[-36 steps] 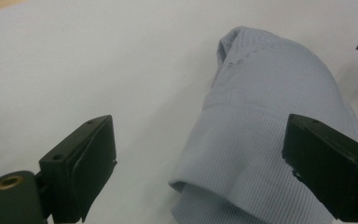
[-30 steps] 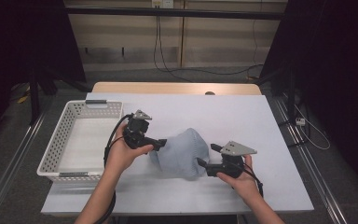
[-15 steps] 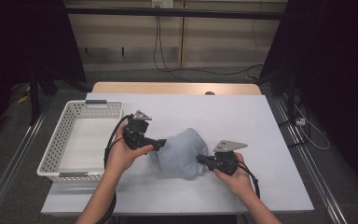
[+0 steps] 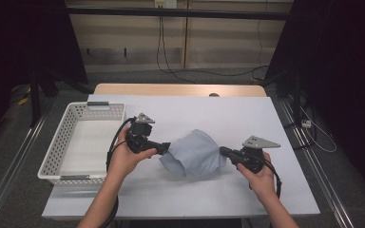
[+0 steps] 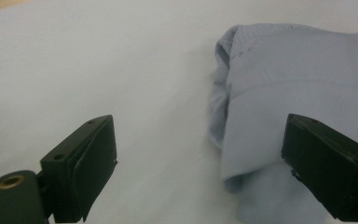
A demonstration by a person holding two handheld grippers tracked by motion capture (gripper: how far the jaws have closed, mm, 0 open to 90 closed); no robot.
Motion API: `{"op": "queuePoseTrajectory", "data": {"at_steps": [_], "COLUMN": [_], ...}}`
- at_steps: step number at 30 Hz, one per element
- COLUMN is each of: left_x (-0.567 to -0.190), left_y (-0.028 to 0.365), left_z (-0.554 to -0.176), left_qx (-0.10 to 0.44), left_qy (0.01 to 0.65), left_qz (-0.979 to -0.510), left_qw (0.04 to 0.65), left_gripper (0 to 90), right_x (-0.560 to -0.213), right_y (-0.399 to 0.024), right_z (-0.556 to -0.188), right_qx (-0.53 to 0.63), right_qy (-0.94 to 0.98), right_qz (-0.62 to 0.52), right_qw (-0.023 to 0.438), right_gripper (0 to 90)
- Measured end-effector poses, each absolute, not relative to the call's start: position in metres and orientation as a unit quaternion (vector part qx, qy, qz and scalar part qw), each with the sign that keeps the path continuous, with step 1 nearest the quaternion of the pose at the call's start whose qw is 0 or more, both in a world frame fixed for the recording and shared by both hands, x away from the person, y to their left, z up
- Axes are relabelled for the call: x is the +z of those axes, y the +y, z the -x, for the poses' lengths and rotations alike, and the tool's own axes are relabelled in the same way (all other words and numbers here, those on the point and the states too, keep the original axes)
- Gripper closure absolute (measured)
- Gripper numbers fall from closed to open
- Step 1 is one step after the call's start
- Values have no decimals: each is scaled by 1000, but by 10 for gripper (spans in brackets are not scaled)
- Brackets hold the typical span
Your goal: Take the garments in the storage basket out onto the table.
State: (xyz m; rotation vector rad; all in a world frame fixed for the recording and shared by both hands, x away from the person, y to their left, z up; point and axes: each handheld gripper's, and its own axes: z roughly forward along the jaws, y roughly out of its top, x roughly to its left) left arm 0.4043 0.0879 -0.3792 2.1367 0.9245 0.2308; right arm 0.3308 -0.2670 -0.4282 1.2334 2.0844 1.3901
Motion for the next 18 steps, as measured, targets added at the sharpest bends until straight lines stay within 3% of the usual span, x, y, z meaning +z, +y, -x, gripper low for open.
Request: {"op": "queuePoseTrajectory", "data": {"at_steps": [18], "left_x": [-387], "left_y": [82], "left_z": [-405], "left_qx": [80], "left_qy": [356], "left_qz": [-849], "left_qw": [381], "left_gripper": [103], "right_x": [-432], "right_y": [-300], "right_z": [-335], "right_qx": [480], "right_qy": [710], "right_qz": [-476], "right_qw": [195], "right_gripper": [900]}}
